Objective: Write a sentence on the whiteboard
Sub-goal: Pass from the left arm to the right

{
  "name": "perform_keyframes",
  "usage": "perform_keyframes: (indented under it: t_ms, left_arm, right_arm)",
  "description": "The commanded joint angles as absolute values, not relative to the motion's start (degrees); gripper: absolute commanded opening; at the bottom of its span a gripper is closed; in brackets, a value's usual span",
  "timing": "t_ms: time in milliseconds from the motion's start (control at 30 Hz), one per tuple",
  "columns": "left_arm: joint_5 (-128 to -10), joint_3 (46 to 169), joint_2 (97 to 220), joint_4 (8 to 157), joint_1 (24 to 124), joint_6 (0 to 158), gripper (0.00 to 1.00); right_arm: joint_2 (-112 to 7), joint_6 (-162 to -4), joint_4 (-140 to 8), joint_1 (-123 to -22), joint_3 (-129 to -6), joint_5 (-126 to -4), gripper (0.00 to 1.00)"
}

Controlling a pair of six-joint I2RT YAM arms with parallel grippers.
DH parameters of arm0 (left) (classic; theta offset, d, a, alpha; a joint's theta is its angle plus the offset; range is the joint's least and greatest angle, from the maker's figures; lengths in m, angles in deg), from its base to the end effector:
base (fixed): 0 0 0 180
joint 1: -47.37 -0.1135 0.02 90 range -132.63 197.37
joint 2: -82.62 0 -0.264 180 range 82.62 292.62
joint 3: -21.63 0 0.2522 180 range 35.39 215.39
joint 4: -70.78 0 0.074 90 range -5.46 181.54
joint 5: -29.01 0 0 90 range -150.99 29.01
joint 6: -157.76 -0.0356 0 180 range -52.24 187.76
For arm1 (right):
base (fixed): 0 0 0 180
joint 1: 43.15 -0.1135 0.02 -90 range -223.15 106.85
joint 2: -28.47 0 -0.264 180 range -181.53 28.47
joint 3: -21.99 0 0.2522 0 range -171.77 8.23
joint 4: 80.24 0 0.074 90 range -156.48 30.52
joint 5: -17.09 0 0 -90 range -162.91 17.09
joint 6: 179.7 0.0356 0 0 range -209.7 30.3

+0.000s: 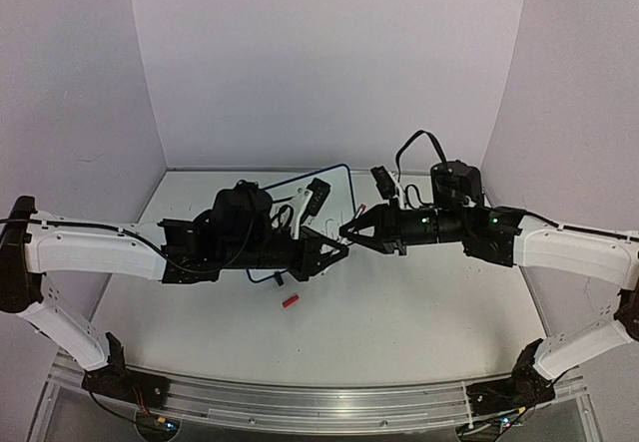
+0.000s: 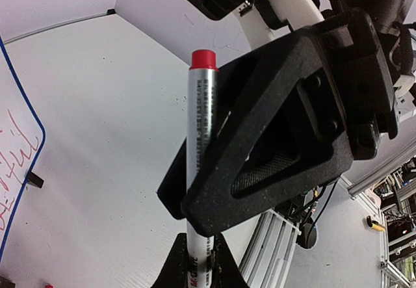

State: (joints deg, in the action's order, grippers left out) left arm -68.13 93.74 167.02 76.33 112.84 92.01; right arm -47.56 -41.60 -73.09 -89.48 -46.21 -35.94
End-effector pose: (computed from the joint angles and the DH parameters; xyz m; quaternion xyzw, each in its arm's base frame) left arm 0.1391 -0.3154 0.2891 0.3183 0.7421 -0.4503 0.3811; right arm 0.1952 0.2355 0.3089 -0.1814 0.7552 0.5947 0.2077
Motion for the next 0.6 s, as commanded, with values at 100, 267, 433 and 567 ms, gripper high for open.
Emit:
perform_keyframes:
  t_ms: [100,267,433,567]
  left_arm:
    - [-67.75,93.66,165.14,72.77,112.75,92.84,0.00]
    - [-68.46,94.15,165.34,75.69,112.64,91.39,0.09]
    - [-59.27,91.90,163.49,83.34,112.67,88.13,0.74]
    - [-53.29,88.22,164.25,89.32,112.47,81.57,0.77]
  right_arm:
    - [-47.29,-40.50,-78.02,-90.21,-44.88,-36.85,0.02]
    - [-46.60,-41.49,-78.56,-90.18,-43.98,-40.13,0.00]
    - [-42.84,-48.59,-61.56,-90.19,-46.60,-58.47,0.00]
    - [-40.79,-51.60,-52.91,-89.60,-47.44,-69.81,0.00]
